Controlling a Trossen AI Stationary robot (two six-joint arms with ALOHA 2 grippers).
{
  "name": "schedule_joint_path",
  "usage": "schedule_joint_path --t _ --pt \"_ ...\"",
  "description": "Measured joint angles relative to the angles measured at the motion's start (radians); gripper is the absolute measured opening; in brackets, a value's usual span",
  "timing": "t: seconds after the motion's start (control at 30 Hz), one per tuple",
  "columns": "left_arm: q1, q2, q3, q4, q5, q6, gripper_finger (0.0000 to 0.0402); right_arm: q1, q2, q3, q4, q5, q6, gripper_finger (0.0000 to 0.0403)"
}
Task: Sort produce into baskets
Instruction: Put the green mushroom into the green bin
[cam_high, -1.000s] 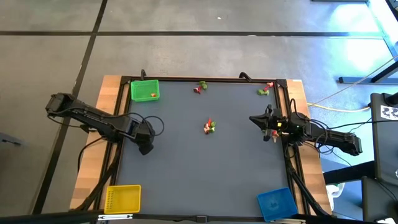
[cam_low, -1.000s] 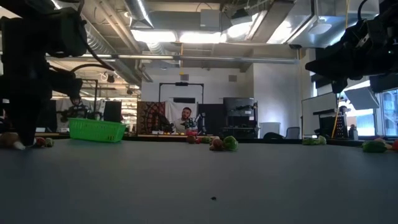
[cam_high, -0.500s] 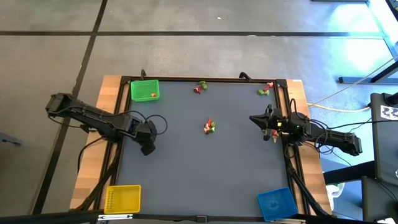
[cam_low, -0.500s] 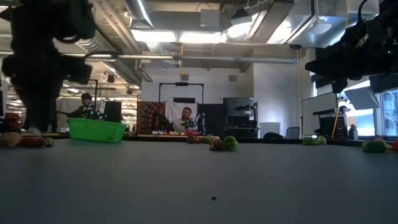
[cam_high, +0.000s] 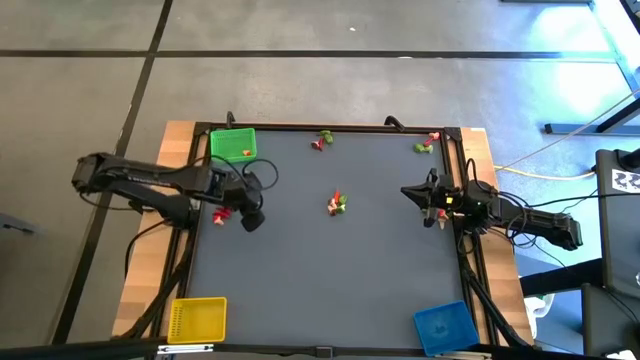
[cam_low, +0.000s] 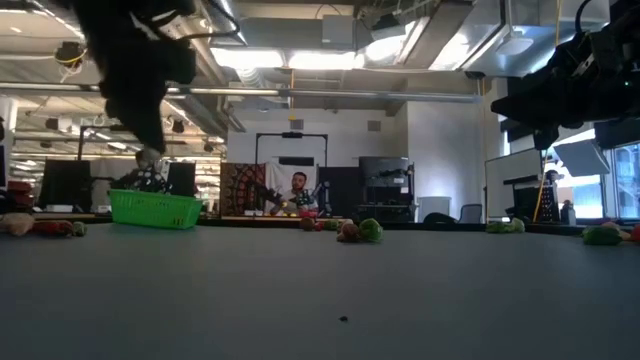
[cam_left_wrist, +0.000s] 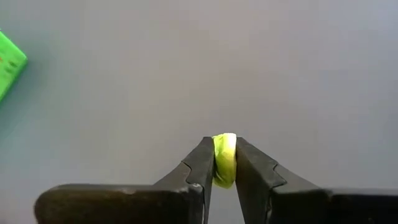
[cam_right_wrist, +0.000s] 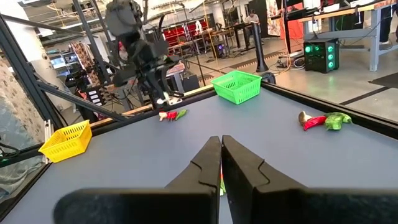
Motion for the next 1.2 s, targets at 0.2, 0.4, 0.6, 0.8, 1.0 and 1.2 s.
schedule_joint_path --t 0.2,0.4,0.6,0.8,1.0,1.2 --pt "0.082 -0.007 0.054 0.0 -0.002 0.07 0.0051 0.0 0.0 0.0 0.0 -0.001 0.0 0.0017" --pt "0.203 -0.007 0.069 0.003 -0.009 0.131 0.0051 0.0 0.0 0.0 0.0 -0.003 0.0 0.0017" --pt "0.333 -0.007 0.069 0.003 -0.011 0.15 0.0051 0.0 0.0 0.0 0.001 0.013 0.0 0.0017" --pt "0.457 -0.007 0.069 0.004 -0.048 0.186 0.0051 0.0 0.0 0.0 0.002 0.016 0.0 0.0017" --pt "0.575 -0.007 0.069 0.054 -0.109 0.239 0.0051 0.0 0.0 0.0 0.002 0.018 0.0 0.0017" --pt "0.673 -0.007 0.069 0.154 -0.179 0.297 0.0051 0.0 0.0 0.0 0.003 0.019 0.0 0.0017"
